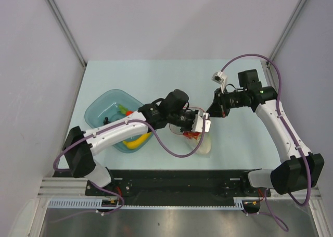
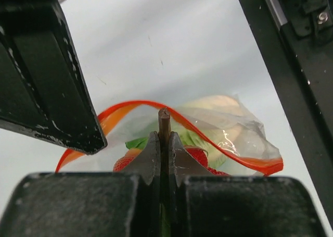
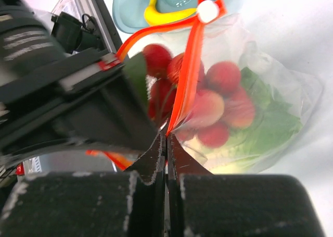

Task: Place the food in the zip-top bag and seal the zipper
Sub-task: Place the fake fruit in the zipper food storage bag.

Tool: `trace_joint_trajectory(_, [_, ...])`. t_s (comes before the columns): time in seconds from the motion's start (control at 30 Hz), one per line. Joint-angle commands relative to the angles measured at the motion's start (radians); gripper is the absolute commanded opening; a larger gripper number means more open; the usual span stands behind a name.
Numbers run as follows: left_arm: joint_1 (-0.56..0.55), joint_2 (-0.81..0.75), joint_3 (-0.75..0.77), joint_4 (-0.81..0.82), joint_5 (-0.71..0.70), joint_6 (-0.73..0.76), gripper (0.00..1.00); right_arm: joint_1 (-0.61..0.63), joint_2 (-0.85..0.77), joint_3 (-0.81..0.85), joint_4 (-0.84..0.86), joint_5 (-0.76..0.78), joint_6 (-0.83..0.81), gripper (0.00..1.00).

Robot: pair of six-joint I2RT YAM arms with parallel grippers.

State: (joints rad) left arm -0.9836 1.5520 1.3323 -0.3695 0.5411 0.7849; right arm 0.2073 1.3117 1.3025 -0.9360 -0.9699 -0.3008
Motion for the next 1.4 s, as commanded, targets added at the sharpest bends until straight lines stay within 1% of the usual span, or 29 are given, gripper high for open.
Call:
trace_joint_trajectory(0.0, [0.017,-0.017,0.041,-0.023,0.022,0.079,0.00,-0.005,-0.012,0.043,-0.024,-0.047,-0.038,0.00])
trace_joint_trajectory(0.07, [0.017,-0.029,0.036,-0.042,0.007,0.114,0.00,-0.003,-0.008,0.049,-0.029,-0.053,-0.046,0.00])
trace_joint_trajectory(0.2, [0.019,-0.078,0.007,-0.008,-0.030,0.177,0.00,-0.002,0.009,0.064,-0.061,-0.070,-0.075,0.00])
trace_joint_trajectory(0.3, [0.000,-0.070,0.013,-0.026,-0.062,0.246,0.00,0.007,0.020,0.072,-0.081,-0.078,-0.096,0.00])
trace_joint_trajectory(0.33, [-0.006,-0.055,0.039,-0.049,-0.067,0.270,0.00,0.009,0.020,0.073,-0.083,-0.078,-0.100,0.00])
trace_joint_trajectory(0.37, [-0.012,-0.038,0.057,-0.139,-0.070,0.339,0.01,0.010,0.021,0.075,-0.083,-0.079,-0.103,0.00])
trace_joint_trajectory(0.4, [-0.018,-0.002,0.073,-0.184,-0.069,0.370,0.02,0.014,0.024,0.078,-0.080,-0.076,-0.101,0.00])
trace_joint_trajectory(0.47, [-0.032,0.020,0.097,-0.282,-0.055,0.449,0.06,0.017,0.027,0.080,-0.069,-0.075,-0.090,0.00])
trace_joint_trajectory(0.5, [-0.035,0.022,0.094,-0.296,-0.044,0.473,0.11,0.015,0.029,0.081,-0.066,-0.076,-0.087,0.00])
trace_joint_trajectory(0.57, [-0.055,0.026,0.088,-0.350,-0.055,0.545,0.15,0.015,0.034,0.083,-0.063,-0.078,-0.084,0.00])
trace_joint_trajectory(0.63, [-0.076,0.033,0.096,-0.345,-0.114,0.534,0.30,0.015,0.037,0.081,-0.061,-0.079,-0.086,0.00])
trace_joint_trajectory(0.67, [-0.084,0.034,0.108,-0.309,-0.136,0.463,0.39,0.015,0.038,0.081,-0.061,-0.078,-0.087,0.00])
trace_joint_trajectory(0.7, [-0.087,0.037,0.134,-0.310,-0.144,0.424,0.53,0.017,0.040,0.081,-0.063,-0.075,-0.089,0.00])
trace_joint_trajectory(0.73, [-0.086,0.042,0.213,-0.325,-0.120,0.389,0.59,0.017,0.038,0.078,-0.063,-0.076,-0.090,0.00])
trace_joint_trajectory(0.77, [-0.081,0.042,0.252,-0.356,-0.112,0.314,0.63,0.014,0.041,0.078,-0.060,-0.075,-0.093,0.00])
trace_joint_trajectory(0.8, [-0.078,0.039,0.289,-0.373,-0.096,0.285,0.70,0.014,0.043,0.078,-0.063,-0.076,-0.098,0.00])
trace_joint_trajectory(0.83, [-0.066,0.022,0.348,-0.412,-0.070,0.269,0.72,0.012,0.049,0.080,-0.070,-0.075,-0.109,0.00])
trace_joint_trajectory(0.9, [-0.035,-0.007,0.376,-0.436,-0.046,0.243,0.75,0.011,0.052,0.084,-0.081,-0.075,-0.121,0.00])
trace_joint_trajectory(0.93, [-0.020,-0.027,0.384,-0.471,-0.011,0.243,0.77,0.009,0.057,0.086,-0.087,-0.076,-0.135,0.00])
trace_joint_trajectory(1.0, [0.031,-0.072,0.377,-0.538,0.034,0.296,0.75,0.006,0.063,0.092,-0.102,-0.078,-0.142,0.00])
trace_joint_trajectory(1.03, [0.048,-0.084,0.355,-0.625,0.057,0.330,0.74,0.004,0.063,0.093,-0.109,-0.078,-0.150,0.00])
trace_joint_trajectory(1.07, [0.065,-0.102,0.340,-0.672,0.084,0.400,0.72,0.001,0.069,0.095,-0.112,-0.078,-0.153,0.00])
trace_joint_trajectory(1.1, [0.089,-0.108,0.318,-0.712,0.092,0.434,0.66,0.001,0.070,0.098,-0.113,-0.079,-0.156,0.00])
trace_joint_trajectory(1.13, [0.094,-0.112,0.273,-0.783,0.092,0.470,0.63,0.001,0.070,0.101,-0.122,-0.079,-0.159,0.00])
trace_joint_trajectory(1.17, [0.095,-0.119,0.243,-0.807,0.080,0.529,0.60,0.000,0.073,0.103,-0.124,-0.078,-0.165,0.00])
trace_joint_trajectory(1.2, [0.095,-0.138,0.211,-0.816,0.073,0.551,0.58,-0.002,0.078,0.112,-0.130,-0.078,-0.167,0.00])
trace_joint_trajectory(1.23, [0.095,-0.148,0.147,-0.801,0.068,0.568,0.57,-0.002,0.081,0.115,-0.136,-0.078,-0.170,0.00])
trace_joint_trajectory(1.33, [0.094,-0.173,0.055,-0.718,0.054,0.570,0.57,-0.003,0.084,0.121,-0.142,-0.076,-0.173,0.00])
trace_joint_trajectory(1.37, [0.092,-0.170,0.045,-0.709,0.054,0.567,0.57,-0.003,0.084,0.121,-0.144,-0.075,-0.173,0.00])
